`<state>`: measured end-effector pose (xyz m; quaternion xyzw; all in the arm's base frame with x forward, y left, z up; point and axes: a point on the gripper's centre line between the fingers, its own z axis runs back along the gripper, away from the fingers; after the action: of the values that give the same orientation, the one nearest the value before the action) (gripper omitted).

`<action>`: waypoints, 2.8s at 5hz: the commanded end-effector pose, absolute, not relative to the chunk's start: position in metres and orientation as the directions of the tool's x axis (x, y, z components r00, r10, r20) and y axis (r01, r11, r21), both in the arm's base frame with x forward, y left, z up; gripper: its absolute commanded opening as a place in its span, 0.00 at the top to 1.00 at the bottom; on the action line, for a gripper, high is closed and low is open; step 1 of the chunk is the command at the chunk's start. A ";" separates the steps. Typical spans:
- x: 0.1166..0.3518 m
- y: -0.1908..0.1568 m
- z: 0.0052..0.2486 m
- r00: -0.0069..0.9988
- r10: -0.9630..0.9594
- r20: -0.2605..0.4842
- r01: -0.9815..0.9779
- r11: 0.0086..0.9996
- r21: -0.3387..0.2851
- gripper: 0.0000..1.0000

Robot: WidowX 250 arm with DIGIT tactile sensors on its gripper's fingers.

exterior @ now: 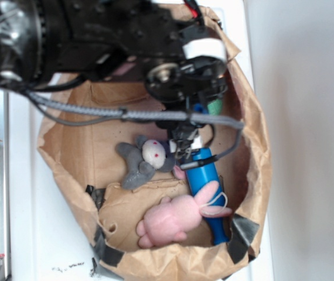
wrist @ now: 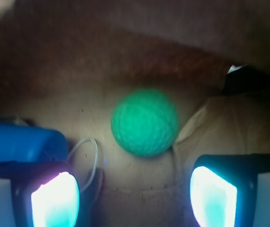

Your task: Grab the green ball.

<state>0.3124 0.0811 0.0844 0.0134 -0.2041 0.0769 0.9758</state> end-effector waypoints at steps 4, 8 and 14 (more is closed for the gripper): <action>0.354 0.077 0.102 0.874 0.269 0.405 -0.314 0.948 0.048 0.00; 0.351 0.038 0.066 0.856 0.346 0.384 -0.345 0.936 -0.074 0.00; 0.378 0.043 0.068 0.837 0.335 0.432 -0.372 0.928 0.002 1.00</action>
<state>0.3685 0.0456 0.0432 0.0503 -0.1819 0.1965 0.9622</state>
